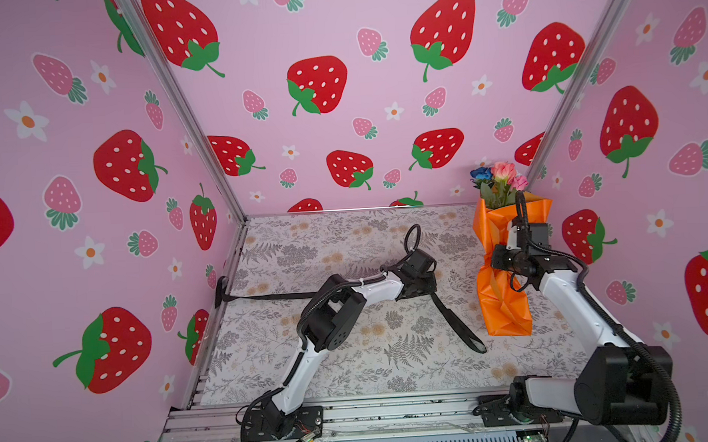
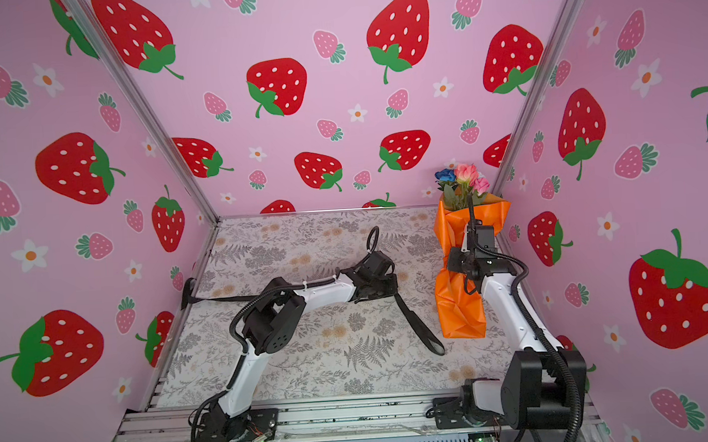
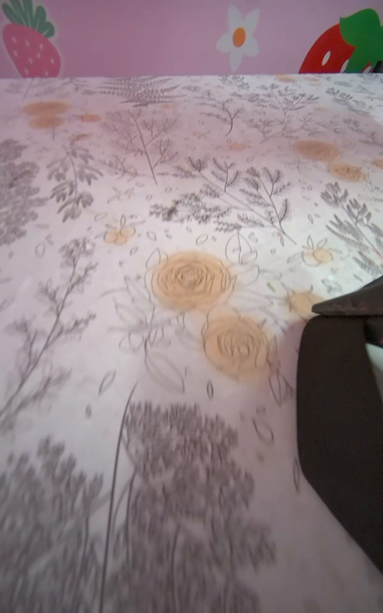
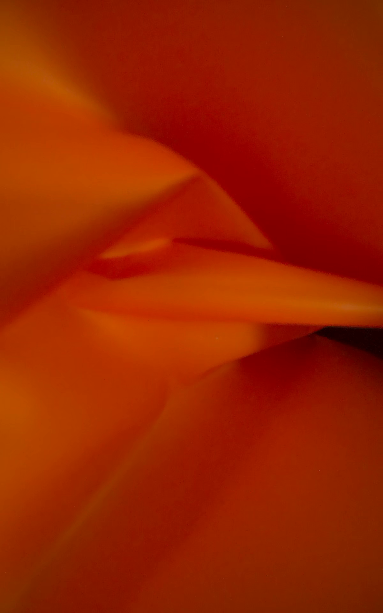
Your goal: Tie the bouquet of fake flowers
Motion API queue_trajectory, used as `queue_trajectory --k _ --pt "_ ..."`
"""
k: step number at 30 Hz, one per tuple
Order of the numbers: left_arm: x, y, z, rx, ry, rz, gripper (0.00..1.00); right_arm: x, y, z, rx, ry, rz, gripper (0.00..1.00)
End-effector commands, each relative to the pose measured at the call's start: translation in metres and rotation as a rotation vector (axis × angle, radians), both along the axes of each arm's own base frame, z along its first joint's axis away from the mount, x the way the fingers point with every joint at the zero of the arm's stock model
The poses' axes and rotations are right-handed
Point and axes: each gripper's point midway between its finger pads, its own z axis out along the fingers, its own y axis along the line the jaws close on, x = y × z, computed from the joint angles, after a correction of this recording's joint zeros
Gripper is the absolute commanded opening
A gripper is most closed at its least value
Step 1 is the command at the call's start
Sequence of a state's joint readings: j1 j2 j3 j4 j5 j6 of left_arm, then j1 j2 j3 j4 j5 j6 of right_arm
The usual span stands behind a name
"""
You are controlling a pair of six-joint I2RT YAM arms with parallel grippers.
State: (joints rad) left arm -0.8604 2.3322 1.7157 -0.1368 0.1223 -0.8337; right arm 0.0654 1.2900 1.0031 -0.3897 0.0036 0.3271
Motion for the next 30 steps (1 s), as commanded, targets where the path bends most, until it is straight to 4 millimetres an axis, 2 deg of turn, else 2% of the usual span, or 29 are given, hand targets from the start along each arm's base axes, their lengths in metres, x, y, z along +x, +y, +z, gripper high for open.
queue_trajectory --k 1,8,10,11,13,15,16,19,23,26,30 --pt "-0.007 -0.039 0.021 -0.048 -0.010 -0.080 0.00 0.005 -0.002 0.011 -0.016 -0.053 -0.002 0.00" --pt "0.006 -0.097 0.050 -0.193 -0.048 -0.130 0.00 0.005 -0.003 0.012 -0.015 -0.061 -0.010 0.00" --pt "0.009 -0.110 0.063 -0.242 -0.062 -0.151 0.04 0.005 -0.003 0.012 -0.012 -0.063 -0.018 0.00" --pt "0.010 -0.114 0.069 -0.259 -0.065 -0.159 0.16 0.005 -0.004 0.012 -0.011 -0.063 -0.024 0.00" --pt "0.008 -0.117 0.083 -0.291 -0.069 -0.180 0.55 0.006 -0.005 0.016 -0.008 -0.073 -0.031 0.00" --pt "0.002 -0.112 0.093 -0.292 -0.070 -0.197 0.78 0.005 -0.004 0.020 0.001 -0.081 -0.036 0.00" --pt "-0.002 -0.106 0.099 -0.285 -0.074 -0.206 0.84 0.005 -0.004 0.023 0.006 -0.089 -0.039 0.00" --pt "-0.013 -0.078 0.112 -0.253 -0.073 -0.202 0.93 0.001 -0.002 0.033 0.025 -0.107 -0.046 0.00" --pt "-0.029 -0.025 0.122 -0.220 -0.080 -0.149 0.95 -0.006 0.017 0.042 0.092 -0.134 -0.021 0.00" --pt "-0.040 0.025 0.116 -0.161 -0.062 -0.083 0.96 -0.014 0.046 0.049 0.167 -0.166 0.018 0.00" --pt "-0.052 0.099 0.107 -0.134 -0.043 0.051 0.95 -0.032 0.099 0.055 0.291 -0.204 0.081 0.00"
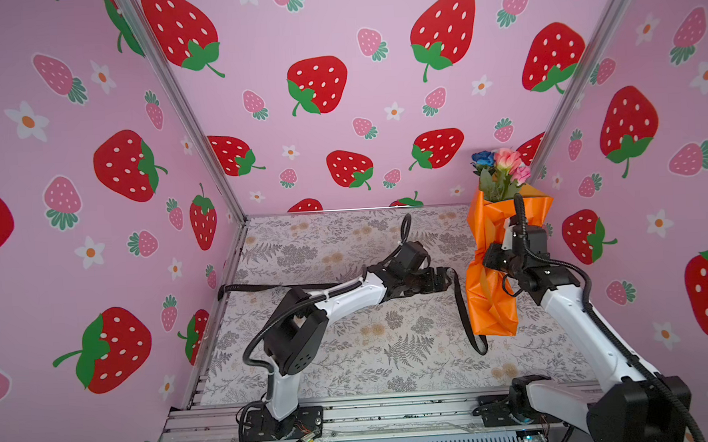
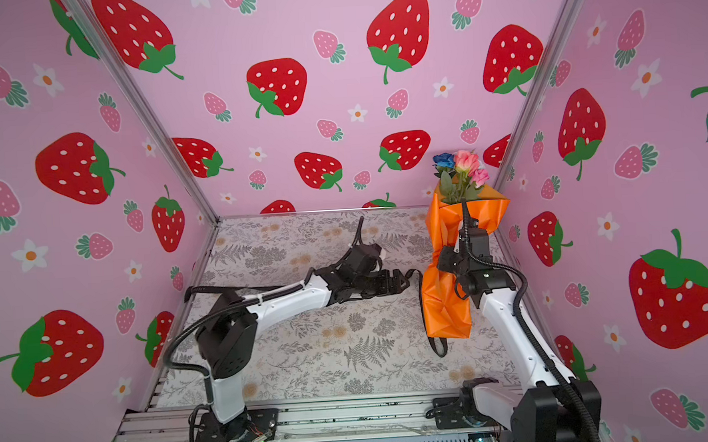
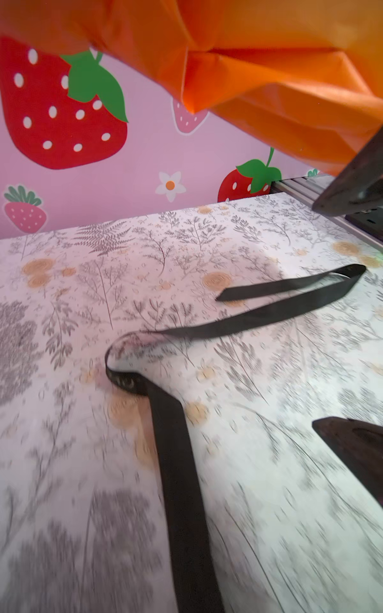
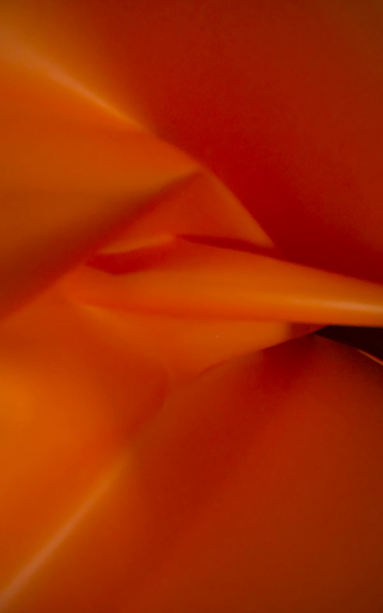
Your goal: Tie the bouquet of fake flowers
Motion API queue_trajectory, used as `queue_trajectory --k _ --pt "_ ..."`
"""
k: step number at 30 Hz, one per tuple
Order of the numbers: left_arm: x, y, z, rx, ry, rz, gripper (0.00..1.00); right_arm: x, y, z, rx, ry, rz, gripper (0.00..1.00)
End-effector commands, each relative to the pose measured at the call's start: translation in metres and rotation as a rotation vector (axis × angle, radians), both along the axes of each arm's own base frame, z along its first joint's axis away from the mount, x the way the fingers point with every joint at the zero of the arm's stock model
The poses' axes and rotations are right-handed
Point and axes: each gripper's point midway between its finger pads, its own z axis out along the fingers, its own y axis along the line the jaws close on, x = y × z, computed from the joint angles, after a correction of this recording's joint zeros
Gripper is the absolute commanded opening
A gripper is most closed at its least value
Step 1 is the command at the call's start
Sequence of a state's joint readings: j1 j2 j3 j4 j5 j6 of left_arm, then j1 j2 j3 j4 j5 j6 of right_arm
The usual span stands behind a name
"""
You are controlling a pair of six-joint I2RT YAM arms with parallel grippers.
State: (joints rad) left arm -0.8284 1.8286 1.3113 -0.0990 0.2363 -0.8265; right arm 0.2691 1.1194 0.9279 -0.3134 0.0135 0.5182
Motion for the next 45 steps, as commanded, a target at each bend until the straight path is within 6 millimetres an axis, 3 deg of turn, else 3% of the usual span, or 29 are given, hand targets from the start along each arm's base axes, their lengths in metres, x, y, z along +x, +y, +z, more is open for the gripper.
queue_trajectory --k 1,9,12,16,22,31,39,45 --pt "0.003 0.055 -0.007 0.019 0.004 0.137 0.95 -0.011 0.045 0.014 0.153 -0.059 0.030 0.00" --pt "-0.022 0.203 -0.014 0.180 -0.051 0.393 0.95 -0.049 0.163 -0.018 0.249 -0.009 0.155 0.00" --pt "-0.033 0.240 -0.011 0.205 -0.076 0.456 0.95 -0.052 0.198 -0.038 0.228 0.032 0.171 0.00" --pt "-0.044 0.270 -0.010 0.196 -0.100 0.515 0.93 -0.046 0.237 -0.061 0.184 0.079 0.175 0.00" --pt "-0.053 0.296 -0.011 0.220 -0.117 0.560 0.93 -0.033 0.271 -0.098 0.132 0.151 0.169 0.00" --pt "-0.052 0.300 -0.018 0.216 -0.100 0.554 0.93 -0.021 0.279 -0.149 0.011 0.227 0.120 0.08" --pt "-0.051 0.298 -0.029 0.213 -0.062 0.552 0.93 -0.016 0.276 -0.180 -0.087 0.261 0.119 0.40" --pt "-0.050 0.298 -0.032 0.213 -0.051 0.558 0.93 -0.012 0.274 -0.176 -0.092 0.250 0.124 0.57"
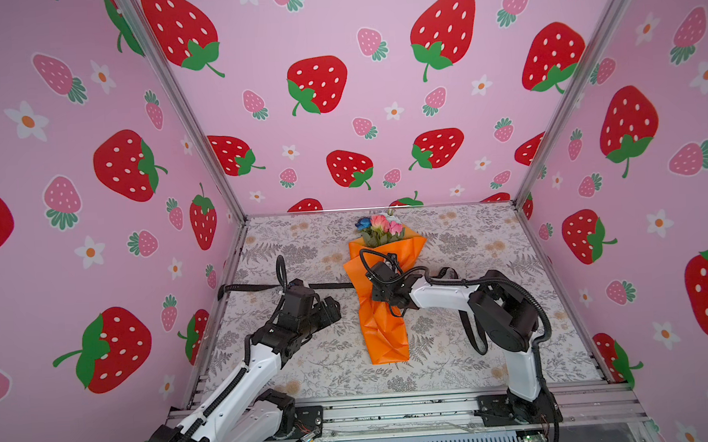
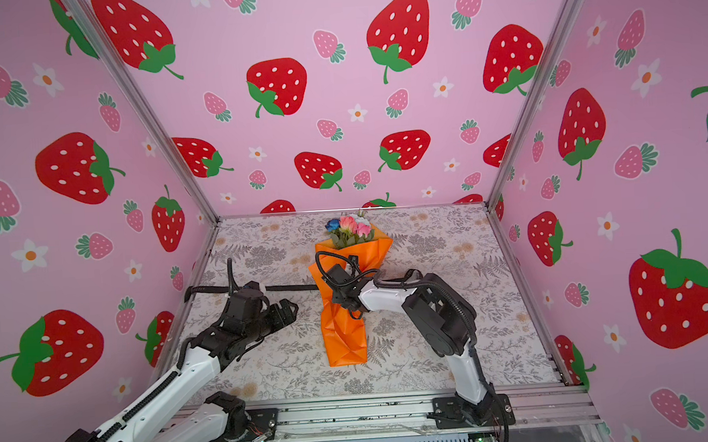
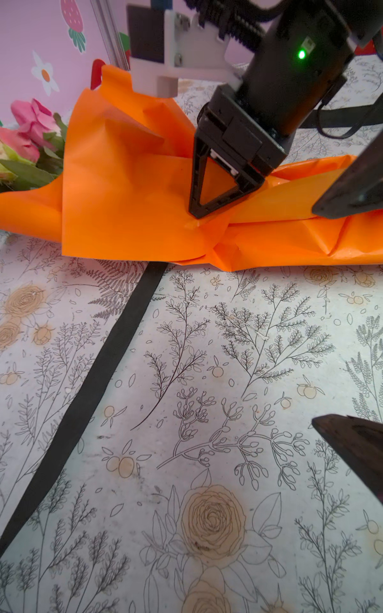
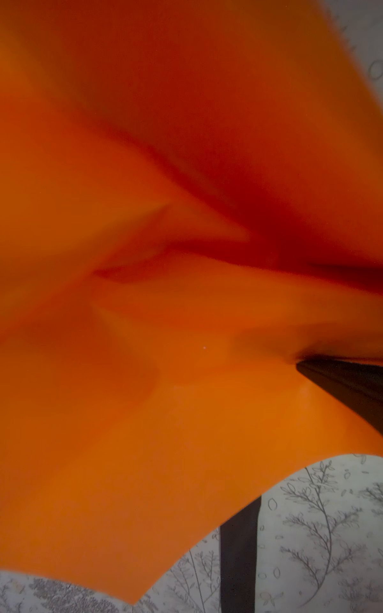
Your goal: Tie the bouquet of fake flowers
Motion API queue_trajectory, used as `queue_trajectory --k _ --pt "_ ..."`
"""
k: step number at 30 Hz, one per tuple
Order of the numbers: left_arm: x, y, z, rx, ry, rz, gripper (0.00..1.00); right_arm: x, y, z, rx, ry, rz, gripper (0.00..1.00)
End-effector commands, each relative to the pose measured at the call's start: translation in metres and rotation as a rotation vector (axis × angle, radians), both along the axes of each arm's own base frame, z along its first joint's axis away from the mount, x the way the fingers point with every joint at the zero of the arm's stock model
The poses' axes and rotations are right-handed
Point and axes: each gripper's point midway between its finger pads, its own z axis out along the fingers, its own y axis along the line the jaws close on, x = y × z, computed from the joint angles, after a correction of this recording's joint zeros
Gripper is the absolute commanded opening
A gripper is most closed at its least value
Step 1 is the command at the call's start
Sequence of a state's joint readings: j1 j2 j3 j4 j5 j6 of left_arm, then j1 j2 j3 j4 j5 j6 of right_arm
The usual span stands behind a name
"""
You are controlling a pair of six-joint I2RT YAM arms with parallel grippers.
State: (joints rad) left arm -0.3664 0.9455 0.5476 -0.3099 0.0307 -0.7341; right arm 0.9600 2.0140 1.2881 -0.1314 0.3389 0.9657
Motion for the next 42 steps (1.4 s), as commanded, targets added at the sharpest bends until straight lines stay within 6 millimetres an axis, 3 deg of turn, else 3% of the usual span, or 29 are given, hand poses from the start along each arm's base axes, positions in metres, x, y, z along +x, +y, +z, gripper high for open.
queue_trajectory --k 1,4,6,9,15,19,26,30,35,42 --pt "0.002 0.000 -0.002 -0.008 0.000 0.011 0.93 0.007 -0.005 0.008 -0.015 -0.021 -0.021 0.58" --pt "0.003 0.000 -0.002 -0.015 0.004 0.014 0.93 0.008 -0.006 0.017 0.002 -0.032 -0.022 0.66" --pt "0.003 0.001 -0.002 -0.014 0.007 0.020 0.93 0.010 -0.010 0.024 0.011 -0.043 -0.034 0.83" --pt "0.004 0.003 0.000 -0.007 0.005 0.030 0.93 0.012 -0.019 0.032 0.016 -0.058 -0.055 0.94" --pt "0.010 0.010 0.005 0.002 0.000 0.062 0.94 0.018 -0.036 0.046 0.033 -0.082 -0.084 1.00" --pt "0.018 0.029 0.011 0.025 0.002 0.125 0.96 0.020 -0.043 0.063 0.025 -0.113 -0.074 1.00" --pt "0.040 0.098 0.028 0.071 -0.049 0.404 1.00 0.017 -0.081 0.098 -0.008 -0.171 -0.087 1.00" --pt "0.061 0.140 0.034 0.028 -0.081 0.559 0.95 0.013 -0.112 0.111 -0.025 -0.183 -0.094 1.00" --pt "0.091 0.185 0.022 0.012 0.002 0.669 0.92 0.002 -0.161 0.126 -0.054 -0.201 -0.130 1.00" --pt "0.131 0.227 -0.004 0.048 0.130 0.755 0.84 -0.022 -0.239 0.142 -0.067 -0.285 -0.257 1.00"
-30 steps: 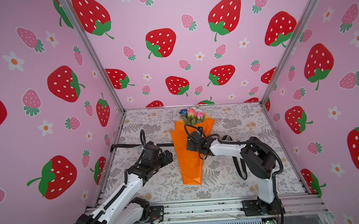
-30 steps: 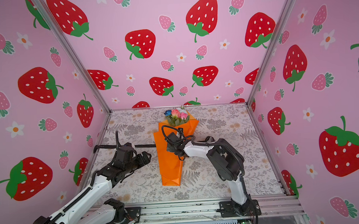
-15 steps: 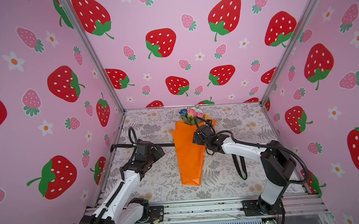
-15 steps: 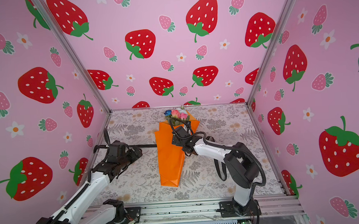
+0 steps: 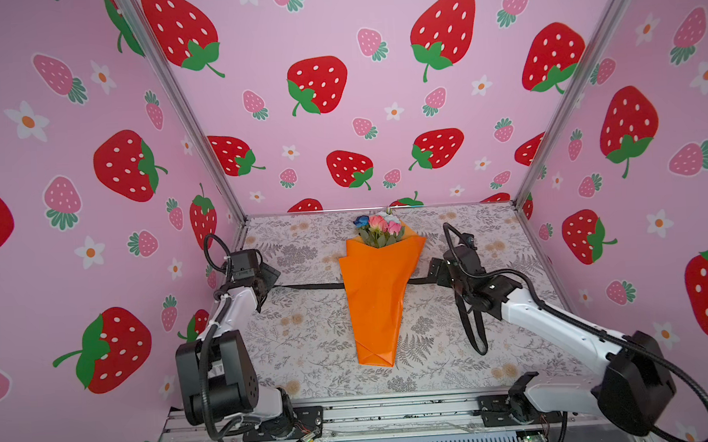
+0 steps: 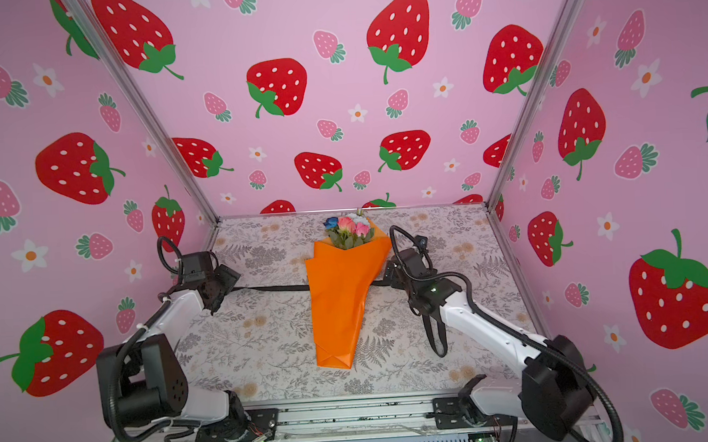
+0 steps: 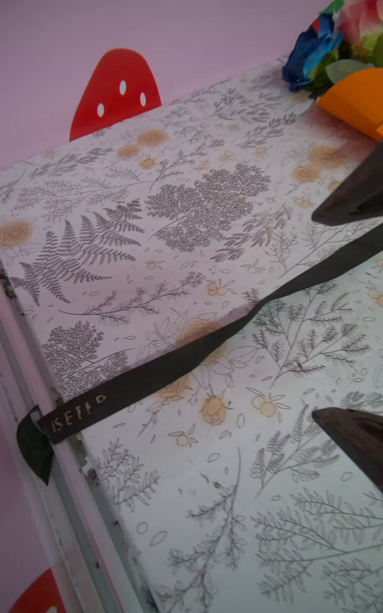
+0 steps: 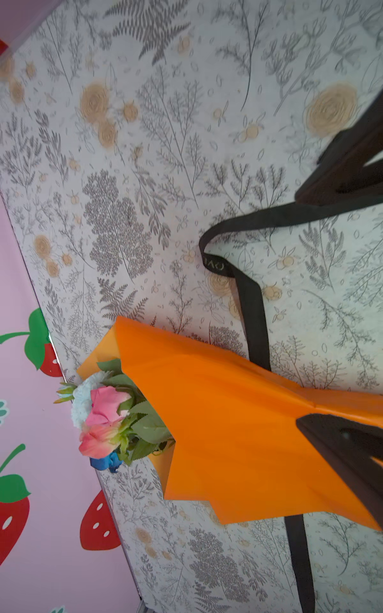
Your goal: Tie the bouquet of fake flowers
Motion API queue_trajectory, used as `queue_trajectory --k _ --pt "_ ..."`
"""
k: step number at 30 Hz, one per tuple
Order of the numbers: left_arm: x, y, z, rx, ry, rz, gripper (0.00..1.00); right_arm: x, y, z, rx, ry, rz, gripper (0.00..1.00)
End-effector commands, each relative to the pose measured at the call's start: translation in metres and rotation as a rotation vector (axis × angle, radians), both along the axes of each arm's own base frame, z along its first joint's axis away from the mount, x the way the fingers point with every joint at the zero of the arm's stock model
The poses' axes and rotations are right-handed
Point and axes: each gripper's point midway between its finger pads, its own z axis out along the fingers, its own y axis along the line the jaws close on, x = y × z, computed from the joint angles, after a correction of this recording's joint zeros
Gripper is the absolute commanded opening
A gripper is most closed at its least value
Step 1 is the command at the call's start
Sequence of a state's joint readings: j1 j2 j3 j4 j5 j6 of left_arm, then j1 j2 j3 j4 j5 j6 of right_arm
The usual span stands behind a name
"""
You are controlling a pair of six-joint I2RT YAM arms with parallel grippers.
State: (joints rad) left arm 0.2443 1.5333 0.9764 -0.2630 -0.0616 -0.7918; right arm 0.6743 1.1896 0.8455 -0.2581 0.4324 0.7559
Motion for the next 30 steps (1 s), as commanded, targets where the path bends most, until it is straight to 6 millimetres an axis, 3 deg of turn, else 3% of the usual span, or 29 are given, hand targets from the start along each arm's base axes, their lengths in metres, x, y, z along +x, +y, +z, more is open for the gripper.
queue_trajectory --k 1,6,10,15,20,26,30 --pt "0.015 0.019 -0.004 0.000 0.037 0.061 0.82 -0.014 -0.041 0.001 -0.049 -0.026 -0.081 1.00" --pt "0.029 0.040 -0.029 -0.019 0.105 0.151 0.77 -0.026 -0.079 0.006 0.006 -0.064 -0.189 1.00" --pt "0.033 0.051 -0.044 -0.032 0.158 0.200 0.74 -0.026 -0.089 -0.002 -0.025 -0.025 -0.181 1.00" --pt "0.036 0.063 -0.058 -0.028 0.200 0.250 0.70 -0.016 -0.088 -0.030 -0.103 0.149 -0.142 1.00" --pt "0.042 0.068 -0.070 -0.036 0.235 0.256 0.70 -0.008 -0.080 -0.045 -0.105 0.212 -0.114 1.00" --pt "0.038 0.070 -0.084 -0.057 0.274 0.295 0.63 0.001 -0.077 -0.038 -0.022 0.200 -0.120 1.00" --pt "0.032 0.068 -0.093 -0.078 0.289 0.312 0.48 0.000 -0.081 -0.029 -0.013 0.197 -0.118 1.00"
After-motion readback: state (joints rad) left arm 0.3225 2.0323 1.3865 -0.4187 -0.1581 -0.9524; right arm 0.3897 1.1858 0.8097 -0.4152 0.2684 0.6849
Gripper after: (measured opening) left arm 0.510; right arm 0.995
